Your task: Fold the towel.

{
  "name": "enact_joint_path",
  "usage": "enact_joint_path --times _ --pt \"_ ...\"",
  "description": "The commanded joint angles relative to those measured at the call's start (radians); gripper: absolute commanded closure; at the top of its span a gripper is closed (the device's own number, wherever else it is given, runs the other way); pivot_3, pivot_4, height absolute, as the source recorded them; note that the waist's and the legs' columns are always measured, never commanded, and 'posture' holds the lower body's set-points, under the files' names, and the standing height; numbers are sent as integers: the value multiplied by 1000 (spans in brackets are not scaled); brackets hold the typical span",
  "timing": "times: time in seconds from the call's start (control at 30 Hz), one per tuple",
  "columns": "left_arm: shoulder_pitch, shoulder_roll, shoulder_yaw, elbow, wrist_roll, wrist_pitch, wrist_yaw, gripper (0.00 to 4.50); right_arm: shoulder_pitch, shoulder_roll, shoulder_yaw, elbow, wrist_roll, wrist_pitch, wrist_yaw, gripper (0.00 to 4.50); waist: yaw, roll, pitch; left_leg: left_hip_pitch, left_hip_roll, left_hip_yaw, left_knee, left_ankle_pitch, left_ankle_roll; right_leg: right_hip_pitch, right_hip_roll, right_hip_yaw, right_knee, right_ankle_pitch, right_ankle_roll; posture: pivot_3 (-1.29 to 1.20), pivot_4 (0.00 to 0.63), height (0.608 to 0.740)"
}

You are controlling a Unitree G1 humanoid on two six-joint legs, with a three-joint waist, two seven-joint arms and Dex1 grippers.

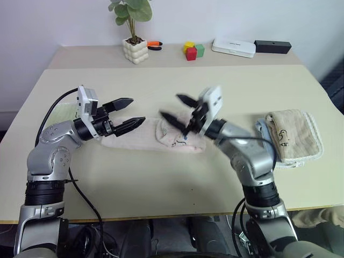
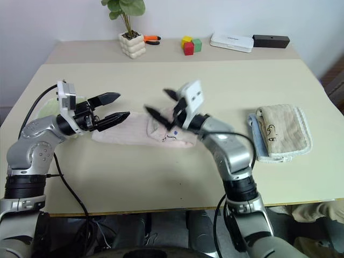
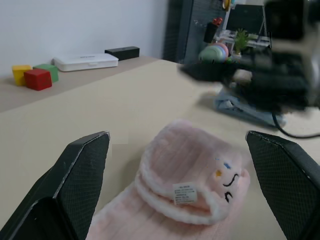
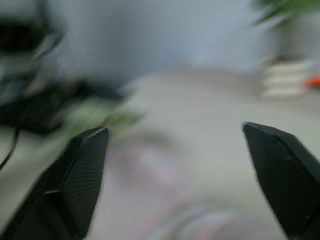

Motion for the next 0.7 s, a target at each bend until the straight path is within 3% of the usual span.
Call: enact_joint_path --times 0.03,0.17,0.4,0.7 --pt "5 -5 10 -27 -7 2 19 0 -6 1 -13 69 -41 -65 -32 2322 0 0 0 0 0 0 0 0 0 0 0 0 0 0 0 0 150 740" --pt "11 3 5 -51 -41 155 105 0 41 -10 39 165 -113 -164 -6 4385 -1 0 0 0 0 0 0 0 0 0 0 0 0 0 0 0 150 740" --pt "128 -30 102 -251 -223 455 343 0 143 -52 160 389 -331 -385 -25 4451 -8 0 0 0 0 0 0 0 0 0 0 1 0 0 0 0 150 740" --pt "335 -133 238 -438 -501 652 679 0 167 -59 211 416 -393 -443 10 4451 -11 -3 -2 3 0 -1 1 0 0 3 0 0 1 0 0 0 150 740"
